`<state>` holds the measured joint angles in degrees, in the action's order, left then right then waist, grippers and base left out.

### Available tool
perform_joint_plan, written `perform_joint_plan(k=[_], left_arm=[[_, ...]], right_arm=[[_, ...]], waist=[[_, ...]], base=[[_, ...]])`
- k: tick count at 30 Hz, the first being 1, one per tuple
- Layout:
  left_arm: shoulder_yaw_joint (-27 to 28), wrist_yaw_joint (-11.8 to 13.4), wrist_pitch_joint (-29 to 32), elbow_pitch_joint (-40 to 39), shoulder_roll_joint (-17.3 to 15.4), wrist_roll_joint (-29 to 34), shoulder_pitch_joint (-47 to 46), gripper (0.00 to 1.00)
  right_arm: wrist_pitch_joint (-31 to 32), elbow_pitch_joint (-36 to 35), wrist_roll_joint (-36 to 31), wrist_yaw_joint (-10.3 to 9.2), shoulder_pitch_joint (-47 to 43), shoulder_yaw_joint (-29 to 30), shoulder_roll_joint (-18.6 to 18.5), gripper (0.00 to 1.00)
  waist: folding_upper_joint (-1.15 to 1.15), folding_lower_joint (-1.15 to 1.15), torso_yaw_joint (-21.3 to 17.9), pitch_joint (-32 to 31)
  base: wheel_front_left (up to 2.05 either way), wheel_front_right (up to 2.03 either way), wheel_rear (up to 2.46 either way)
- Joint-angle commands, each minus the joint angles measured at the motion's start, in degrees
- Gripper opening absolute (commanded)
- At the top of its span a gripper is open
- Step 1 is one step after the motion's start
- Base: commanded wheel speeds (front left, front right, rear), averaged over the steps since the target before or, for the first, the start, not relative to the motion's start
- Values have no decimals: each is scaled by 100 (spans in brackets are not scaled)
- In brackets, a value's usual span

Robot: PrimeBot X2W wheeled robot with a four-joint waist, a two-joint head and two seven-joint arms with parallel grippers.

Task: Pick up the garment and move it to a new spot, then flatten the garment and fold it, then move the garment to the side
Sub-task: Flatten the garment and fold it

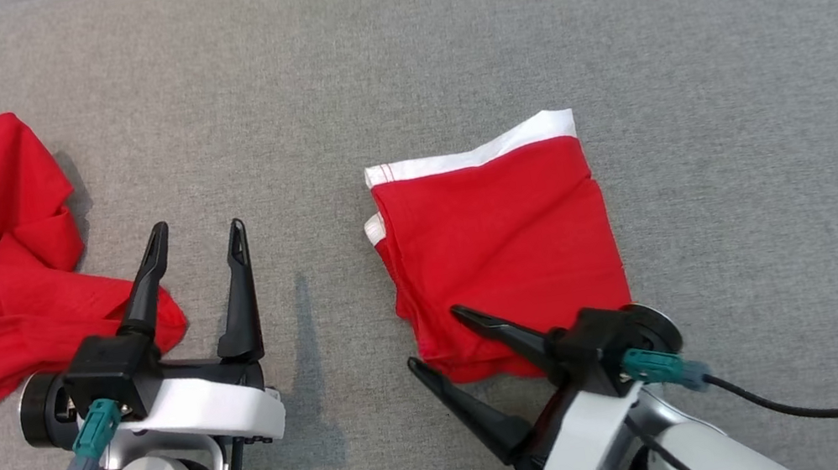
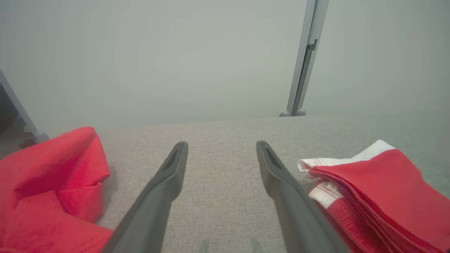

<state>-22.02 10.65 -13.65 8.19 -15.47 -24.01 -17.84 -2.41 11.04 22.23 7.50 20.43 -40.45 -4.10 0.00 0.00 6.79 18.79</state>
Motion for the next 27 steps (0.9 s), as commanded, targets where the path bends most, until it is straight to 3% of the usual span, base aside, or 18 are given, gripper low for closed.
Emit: perform_joint_plan(k=[1,9,18,27], left_arm=[[30,23,-15,11,-44,-14,35,100],[154,211,72,-82,-157,-80,266,100],[315,410,112,-399,-315,-154,596,100],[312,385,111,-609,-470,-197,953,100]], right_arm=[[-50,-108,22,-2,-94,87,-60,100],[-181,-1042,-313,-2,-674,1434,-83,100],[-119,-1442,-737,-2,-1022,3316,14,100],[34,-1253,-960,-2,-1324,4145,-3,100]], waist=[[0,0,-43,-74],[0,0,-261,-503],[0,0,-425,-953],[0,0,-409,-1363]], base=[[0,0,0],[0,0,0],[0,0,0],[0,0,0]])
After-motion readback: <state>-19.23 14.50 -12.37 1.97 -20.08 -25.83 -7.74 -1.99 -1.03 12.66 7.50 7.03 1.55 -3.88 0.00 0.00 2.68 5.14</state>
